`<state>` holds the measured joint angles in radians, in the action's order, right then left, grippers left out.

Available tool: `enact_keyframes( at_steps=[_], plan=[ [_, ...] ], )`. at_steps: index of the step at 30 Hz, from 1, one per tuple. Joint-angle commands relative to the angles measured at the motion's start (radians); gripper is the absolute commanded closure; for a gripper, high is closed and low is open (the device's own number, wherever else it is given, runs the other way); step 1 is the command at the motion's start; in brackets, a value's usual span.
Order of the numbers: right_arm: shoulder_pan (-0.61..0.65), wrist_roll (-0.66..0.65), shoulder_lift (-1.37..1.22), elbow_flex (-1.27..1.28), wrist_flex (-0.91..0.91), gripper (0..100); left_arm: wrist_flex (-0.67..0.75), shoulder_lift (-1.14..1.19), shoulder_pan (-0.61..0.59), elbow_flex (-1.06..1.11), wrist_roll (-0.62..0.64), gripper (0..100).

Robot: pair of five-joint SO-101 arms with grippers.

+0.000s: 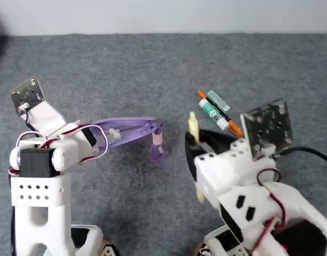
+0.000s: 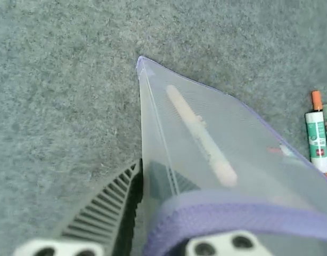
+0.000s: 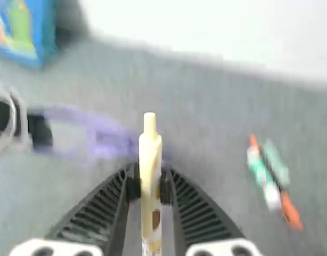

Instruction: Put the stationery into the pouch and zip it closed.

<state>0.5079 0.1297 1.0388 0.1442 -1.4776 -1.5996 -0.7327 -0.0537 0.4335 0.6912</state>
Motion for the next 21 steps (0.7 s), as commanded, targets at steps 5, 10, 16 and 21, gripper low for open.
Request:
enact_keyframes(
  at_steps=[5,10,16,21],
  plan=[
    [0.127,-0.043,0.064,0.18,0.47,99.1,0.018,0.0,0.008,-0.058,0.087,99],
    [0.232,-0.215,0.074,0.342,0.78,99.1,0.032,0.0,0.008,-0.053,0.089,99],
    [0.321,-0.384,0.039,0.485,1.175,99.1,0.032,0.0,0.008,-0.053,0.089,99],
    [0.41,-0.439,-0.056,0.483,1.325,99.1,0.032,0.0,0.008,-0.053,0.089,99]
  ],
)
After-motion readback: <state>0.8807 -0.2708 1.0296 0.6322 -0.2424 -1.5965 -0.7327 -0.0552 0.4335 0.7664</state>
